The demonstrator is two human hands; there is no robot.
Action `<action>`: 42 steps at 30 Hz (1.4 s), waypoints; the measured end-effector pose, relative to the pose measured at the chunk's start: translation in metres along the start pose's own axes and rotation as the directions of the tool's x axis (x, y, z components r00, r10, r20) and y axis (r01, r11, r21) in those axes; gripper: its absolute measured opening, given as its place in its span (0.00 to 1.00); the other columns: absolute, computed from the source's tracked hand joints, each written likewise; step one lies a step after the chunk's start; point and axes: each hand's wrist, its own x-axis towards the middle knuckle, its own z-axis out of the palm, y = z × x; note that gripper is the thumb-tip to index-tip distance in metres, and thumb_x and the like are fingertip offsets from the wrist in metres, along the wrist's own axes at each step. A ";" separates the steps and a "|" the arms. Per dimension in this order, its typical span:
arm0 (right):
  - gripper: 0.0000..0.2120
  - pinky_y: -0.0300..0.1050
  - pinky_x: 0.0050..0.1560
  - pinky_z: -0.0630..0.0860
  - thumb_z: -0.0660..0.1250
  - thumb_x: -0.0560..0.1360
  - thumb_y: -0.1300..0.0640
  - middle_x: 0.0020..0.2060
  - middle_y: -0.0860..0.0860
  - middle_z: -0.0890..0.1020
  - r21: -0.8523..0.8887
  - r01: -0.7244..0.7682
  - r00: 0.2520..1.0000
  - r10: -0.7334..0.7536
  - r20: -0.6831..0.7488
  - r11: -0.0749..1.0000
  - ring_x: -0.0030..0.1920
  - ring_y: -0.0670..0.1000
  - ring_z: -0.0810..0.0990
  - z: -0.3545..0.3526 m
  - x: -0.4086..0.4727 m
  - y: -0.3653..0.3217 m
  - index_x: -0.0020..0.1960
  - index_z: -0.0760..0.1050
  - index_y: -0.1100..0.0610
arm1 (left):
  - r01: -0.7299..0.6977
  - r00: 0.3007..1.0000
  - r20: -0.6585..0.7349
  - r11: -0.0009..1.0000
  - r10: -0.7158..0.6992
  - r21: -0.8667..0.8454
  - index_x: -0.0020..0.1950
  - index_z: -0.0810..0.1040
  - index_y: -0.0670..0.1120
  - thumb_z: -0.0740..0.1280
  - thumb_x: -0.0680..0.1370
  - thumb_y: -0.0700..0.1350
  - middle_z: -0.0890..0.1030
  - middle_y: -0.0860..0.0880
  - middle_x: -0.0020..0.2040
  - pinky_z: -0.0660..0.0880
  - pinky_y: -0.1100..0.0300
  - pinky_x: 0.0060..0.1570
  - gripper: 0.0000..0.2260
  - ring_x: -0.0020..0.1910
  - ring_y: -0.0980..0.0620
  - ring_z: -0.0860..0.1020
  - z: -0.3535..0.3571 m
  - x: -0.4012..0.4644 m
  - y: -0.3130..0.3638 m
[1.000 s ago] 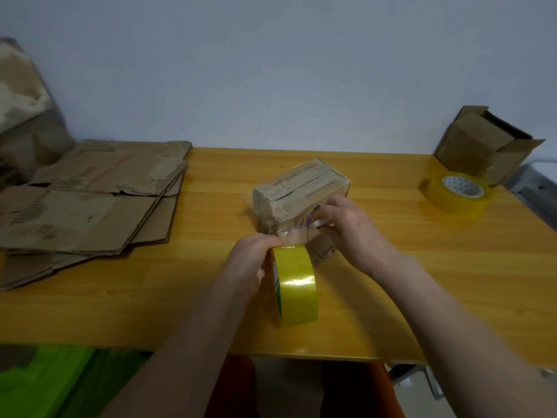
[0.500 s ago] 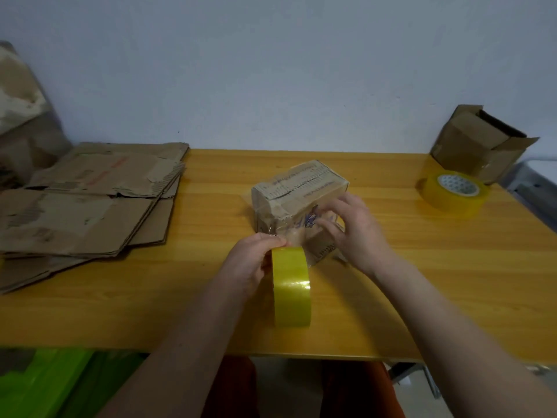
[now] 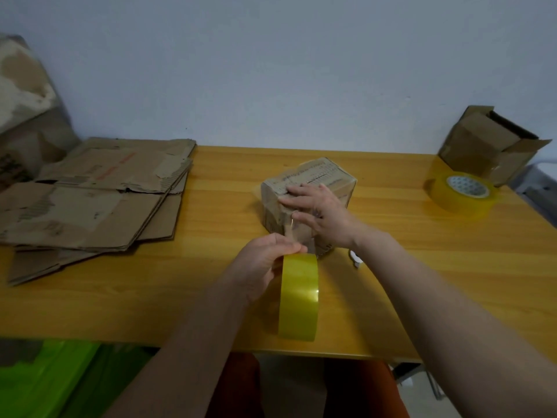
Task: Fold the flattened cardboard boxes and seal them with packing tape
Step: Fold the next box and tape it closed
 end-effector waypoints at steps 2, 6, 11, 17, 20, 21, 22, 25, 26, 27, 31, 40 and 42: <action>0.19 0.45 0.73 0.55 0.65 0.78 0.58 0.70 0.49 0.69 0.128 -0.025 0.991 0.041 -0.126 0.992 0.72 0.48 0.63 -0.002 -0.010 -0.009 0.69 0.72 0.51 | -0.053 0.999 -0.007 0.998 0.053 0.016 0.40 0.75 0.42 0.66 0.76 0.34 0.82 0.44 0.39 0.74 0.52 0.48 0.07 0.41 0.48 0.79 0.001 -0.005 -0.001; 0.05 0.41 0.49 0.75 0.68 0.76 0.58 0.44 0.49 0.81 0.472 -0.077 0.909 0.256 -0.328 0.878 0.46 0.45 0.79 0.002 -0.046 -0.027 0.51 0.80 0.56 | -0.162 0.986 -0.035 0.984 0.165 0.072 0.37 0.76 0.45 0.71 0.74 0.38 0.81 0.44 0.38 0.73 0.48 0.48 0.07 0.40 0.48 0.78 -0.001 -0.010 -0.004; 0.07 0.49 0.49 0.73 0.71 0.73 0.57 0.38 0.60 0.80 0.797 -0.249 0.904 0.427 -0.012 0.550 0.41 0.53 0.77 0.021 -0.080 -0.033 0.39 0.79 0.59 | -0.278 0.947 -0.082 0.921 0.310 0.273 0.39 0.76 0.44 0.71 0.75 0.37 0.79 0.50 0.35 0.73 0.62 0.40 0.07 0.35 0.56 0.77 0.008 -0.015 -0.005; 0.09 0.43 0.47 0.73 0.68 0.73 0.66 0.35 0.53 0.79 0.882 -0.107 0.891 0.437 -0.119 0.459 0.40 0.49 0.76 0.015 -0.089 -0.042 0.35 0.74 0.60 | -0.420 0.848 -0.075 0.752 0.524 0.508 0.42 0.83 0.46 0.74 0.72 0.39 0.84 0.53 0.38 0.74 0.71 0.39 0.02 0.37 0.62 0.81 0.015 -0.031 0.001; 0.10 0.43 0.50 0.72 0.67 0.74 0.66 0.40 0.51 0.79 0.857 -0.074 0.896 0.412 -0.167 0.510 0.43 0.47 0.76 0.008 -0.090 -0.040 0.35 0.73 0.59 | -0.443 0.823 -0.064 0.708 0.564 0.550 0.43 0.85 0.46 0.75 0.70 0.38 0.84 0.49 0.44 0.74 0.71 0.42 0.04 0.41 0.61 0.81 0.018 -0.033 0.002; 0.10 0.43 0.51 0.72 0.67 0.75 0.66 0.41 0.51 0.79 0.850 -0.069 0.897 0.405 -0.176 0.522 0.45 0.47 0.76 0.007 -0.091 -0.040 0.35 0.73 0.58 | -0.444 0.814 -0.073 0.698 0.577 0.562 0.43 0.85 0.46 0.76 0.70 0.38 0.84 0.49 0.44 0.74 0.71 0.42 0.04 0.41 0.61 0.81 0.021 -0.034 0.001; 0.10 0.44 0.52 0.71 0.67 0.75 0.65 0.41 0.51 0.79 0.842 -0.071 0.896 0.405 -0.181 0.534 0.46 0.47 0.76 0.006 -0.091 -0.039 0.36 0.73 0.58 | -0.442 0.804 -0.087 0.690 0.588 0.573 0.43 0.85 0.46 0.76 0.70 0.39 0.84 0.49 0.44 0.74 0.71 0.42 0.04 0.41 0.60 0.82 0.023 -0.034 0.000; 0.09 0.45 0.52 0.72 0.66 0.76 0.63 0.42 0.53 0.80 0.826 -0.089 0.883 0.428 -0.193 0.557 0.46 0.49 0.76 0.007 -0.093 -0.035 0.37 0.74 0.57 | -0.424 0.781 -0.127 0.669 0.611 0.611 0.46 0.85 0.45 0.77 0.69 0.39 0.85 0.49 0.42 0.74 0.72 0.41 0.07 0.40 0.61 0.82 0.032 -0.035 -0.003; 0.09 0.46 0.51 0.72 0.66 0.76 0.63 0.42 0.56 0.79 0.827 -0.090 0.875 0.440 -0.200 0.555 0.46 0.50 0.76 0.007 -0.094 -0.034 0.37 0.74 0.57 | -0.410 0.789 -0.154 0.696 0.595 0.589 0.50 0.83 0.46 0.77 0.69 0.39 0.85 0.50 0.43 0.75 0.71 0.40 0.11 0.39 0.61 0.82 0.035 -0.035 -0.002; 0.09 0.47 0.50 0.71 0.66 0.77 0.63 0.43 0.58 0.79 0.830 -0.091 0.865 0.456 -0.207 0.550 0.45 0.52 0.75 0.008 -0.095 -0.033 0.37 0.73 0.57 | -0.389 0.809 -0.195 0.754 0.555 0.530 0.54 0.79 0.46 0.78 0.68 0.38 0.85 0.50 0.43 0.75 0.71 0.39 0.17 0.39 0.61 0.82 0.036 -0.036 0.001; 0.07 0.48 0.49 0.73 0.65 0.77 0.62 0.43 0.57 0.80 0.849 -0.118 0.834 0.516 -0.197 0.514 0.44 0.50 0.76 0.007 -0.099 -0.026 0.43 0.74 0.65 | -0.309 0.898 -0.199 0.885 0.392 0.348 0.58 0.69 0.43 0.76 0.69 0.35 0.85 0.48 0.43 0.74 0.73 0.35 0.23 0.39 0.61 0.83 0.038 -0.037 0.008; 0.10 0.46 0.47 0.71 0.65 0.77 0.63 0.43 0.59 0.78 0.855 -0.112 0.818 0.536 -0.209 0.506 0.43 0.51 0.74 0.004 -0.100 -0.027 0.37 0.73 0.57 | -0.433 0.851 -0.074 0.776 0.519 0.459 0.45 0.77 0.45 0.75 0.70 0.35 0.83 0.47 0.42 0.77 0.66 0.42 0.11 0.41 0.56 0.81 0.047 -0.032 -0.001; 0.11 0.45 0.48 0.71 0.65 0.77 0.63 0.43 0.60 0.78 0.844 -0.106 0.819 0.528 -0.225 0.525 0.43 0.51 0.74 0.004 -0.101 -0.027 0.36 0.73 0.56 | -0.447 0.842 -0.036 0.731 0.539 0.516 0.46 0.81 0.48 0.75 0.70 0.35 0.83 0.50 0.42 0.77 0.67 0.43 0.10 0.40 0.58 0.80 0.050 -0.032 -0.002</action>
